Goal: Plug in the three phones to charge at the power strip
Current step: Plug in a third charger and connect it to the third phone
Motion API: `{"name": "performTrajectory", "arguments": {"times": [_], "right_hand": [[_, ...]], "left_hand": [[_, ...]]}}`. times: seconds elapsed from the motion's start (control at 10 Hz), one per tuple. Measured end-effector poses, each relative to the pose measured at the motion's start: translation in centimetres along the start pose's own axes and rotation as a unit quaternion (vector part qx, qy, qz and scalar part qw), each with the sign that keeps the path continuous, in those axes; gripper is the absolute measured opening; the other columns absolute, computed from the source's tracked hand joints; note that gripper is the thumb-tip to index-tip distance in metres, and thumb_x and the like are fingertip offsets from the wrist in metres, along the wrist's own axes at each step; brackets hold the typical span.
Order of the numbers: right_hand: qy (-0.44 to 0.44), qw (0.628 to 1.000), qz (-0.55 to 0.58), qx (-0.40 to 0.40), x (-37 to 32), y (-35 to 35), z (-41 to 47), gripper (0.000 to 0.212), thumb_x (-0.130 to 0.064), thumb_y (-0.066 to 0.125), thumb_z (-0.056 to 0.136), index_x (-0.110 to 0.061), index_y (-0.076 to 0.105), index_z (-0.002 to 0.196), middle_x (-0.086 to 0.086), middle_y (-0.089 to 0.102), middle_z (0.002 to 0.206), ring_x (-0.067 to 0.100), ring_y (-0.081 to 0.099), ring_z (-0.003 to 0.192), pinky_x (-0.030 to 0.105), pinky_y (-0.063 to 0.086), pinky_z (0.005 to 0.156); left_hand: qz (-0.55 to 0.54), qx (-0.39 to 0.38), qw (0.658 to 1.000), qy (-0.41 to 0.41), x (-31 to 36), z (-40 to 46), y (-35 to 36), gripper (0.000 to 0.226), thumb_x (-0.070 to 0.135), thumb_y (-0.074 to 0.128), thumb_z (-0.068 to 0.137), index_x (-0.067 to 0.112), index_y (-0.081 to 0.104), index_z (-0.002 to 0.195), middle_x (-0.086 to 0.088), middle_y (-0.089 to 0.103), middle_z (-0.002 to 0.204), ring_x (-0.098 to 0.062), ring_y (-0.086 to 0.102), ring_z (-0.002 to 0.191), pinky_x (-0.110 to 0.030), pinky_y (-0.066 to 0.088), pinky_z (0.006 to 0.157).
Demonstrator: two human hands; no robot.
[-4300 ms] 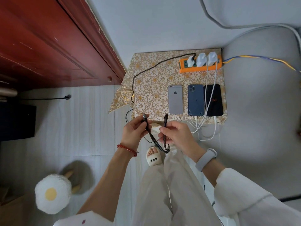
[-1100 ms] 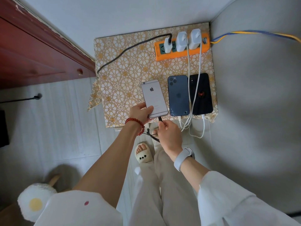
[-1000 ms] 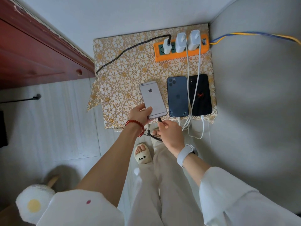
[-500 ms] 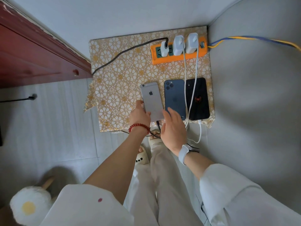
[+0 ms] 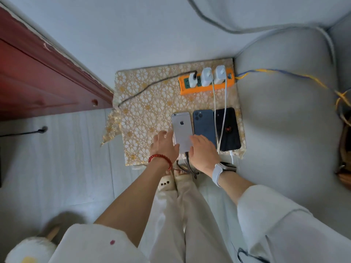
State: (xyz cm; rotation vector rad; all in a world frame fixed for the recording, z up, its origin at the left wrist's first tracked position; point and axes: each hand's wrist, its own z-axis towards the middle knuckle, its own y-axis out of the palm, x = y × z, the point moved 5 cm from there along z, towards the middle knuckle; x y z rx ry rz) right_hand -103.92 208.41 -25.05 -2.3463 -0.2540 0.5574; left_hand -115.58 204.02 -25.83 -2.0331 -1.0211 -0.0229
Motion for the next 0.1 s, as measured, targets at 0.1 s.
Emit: {"name": "performTrajectory", "arguments": {"times": [0.1], "right_hand": [[-0.009, 0.997, 0.055, 0.059, -2.41, -5.69, -0.9, 0.032, -0.015, 0.032, 0.093, -0.01, 0.047, 0.121, 0.014, 0.055, 0.121, 0.031, 0.047, 0.117, 0.042, 0.042, 0.093]], "left_hand": [[0.002, 0.036, 0.998, 0.047, 1.93, -1.18, -5.83, 0.05, 0.027, 0.044, 0.091, 0.015, 0.032, 0.137, -0.009, 0.037, 0.143, -0.028, 0.031, 0.132, -0.046, 0.033, 0.107]]}}
